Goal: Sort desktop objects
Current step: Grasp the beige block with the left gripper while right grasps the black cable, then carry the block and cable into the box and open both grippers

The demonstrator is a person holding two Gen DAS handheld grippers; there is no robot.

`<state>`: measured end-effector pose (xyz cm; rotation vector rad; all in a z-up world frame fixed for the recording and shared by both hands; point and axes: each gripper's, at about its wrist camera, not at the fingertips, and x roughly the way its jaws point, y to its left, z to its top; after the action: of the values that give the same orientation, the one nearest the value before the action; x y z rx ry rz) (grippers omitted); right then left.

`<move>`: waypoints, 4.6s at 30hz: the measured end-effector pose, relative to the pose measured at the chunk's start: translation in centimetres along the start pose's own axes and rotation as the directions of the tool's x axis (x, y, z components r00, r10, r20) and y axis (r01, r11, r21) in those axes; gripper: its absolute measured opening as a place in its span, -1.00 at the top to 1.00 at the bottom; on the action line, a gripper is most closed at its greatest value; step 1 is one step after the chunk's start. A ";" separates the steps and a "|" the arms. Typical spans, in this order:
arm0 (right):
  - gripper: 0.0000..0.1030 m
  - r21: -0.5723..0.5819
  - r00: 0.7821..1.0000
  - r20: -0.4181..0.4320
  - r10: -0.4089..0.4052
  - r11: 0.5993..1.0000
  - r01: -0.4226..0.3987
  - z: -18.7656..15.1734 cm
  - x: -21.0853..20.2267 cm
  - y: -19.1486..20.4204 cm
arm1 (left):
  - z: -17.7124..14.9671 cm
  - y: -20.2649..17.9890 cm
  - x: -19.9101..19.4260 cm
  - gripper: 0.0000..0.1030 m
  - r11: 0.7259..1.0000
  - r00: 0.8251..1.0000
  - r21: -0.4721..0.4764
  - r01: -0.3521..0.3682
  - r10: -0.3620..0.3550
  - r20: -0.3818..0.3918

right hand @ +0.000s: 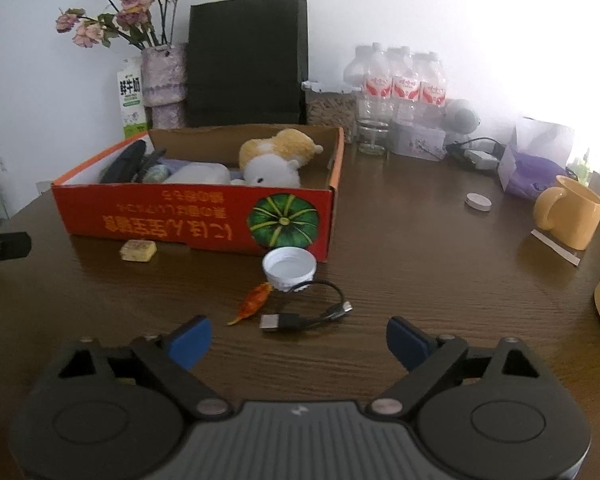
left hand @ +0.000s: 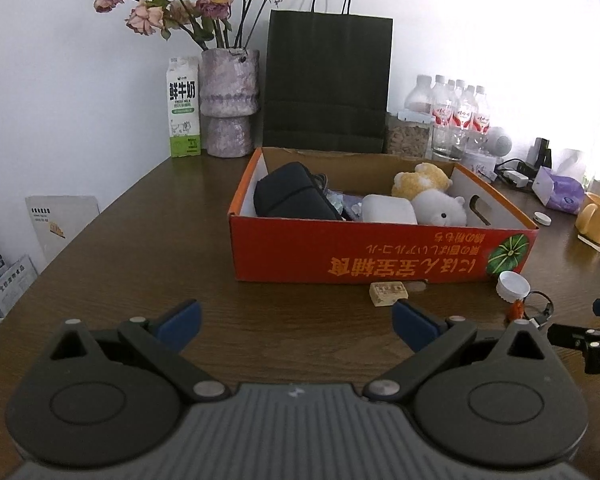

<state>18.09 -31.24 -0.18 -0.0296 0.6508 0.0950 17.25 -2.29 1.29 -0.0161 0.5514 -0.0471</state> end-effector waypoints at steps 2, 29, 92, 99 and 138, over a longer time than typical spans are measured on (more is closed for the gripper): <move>-0.71 -0.006 1.000 -0.007 0.003 1.000 -0.003 0.1 0.5 -0.3 | 0.0 -0.1 0.3 -1.00 1.000 1.000 0.000 -0.002 0.002 -0.007; 0.71 0.030 0.992 -0.027 0.127 0.992 -0.126 1.6 5.2 -3.1 | 0.0 -2.9 4.1 -1.00 1.000 0.996 0.019 -0.019 0.021 -0.090; 0.72 0.017 0.956 0.245 0.164 0.985 -0.173 10.3 1.5 0.3 | 8.9 -6.0 4.0 0.39 0.995 0.987 0.019 0.095 -0.097 0.127; 0.72 0.013 0.964 0.225 0.143 0.989 -0.150 12.9 5.1 2.2 | 10.6 -6.3 6.2 0.39 0.995 0.981 0.020 0.099 -0.101 0.163; -1.00 0.003 0.978 0.190 0.082 0.996 -0.084 12.3 8.5 2.2 | 9.6 -5.0 10.8 -1.00 0.999 0.980 -0.004 -0.038 0.038 0.198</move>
<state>31.97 -27.66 4.46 0.0169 0.4615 0.1725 31.28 -7.75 3.93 -0.0101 0.3526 -0.0082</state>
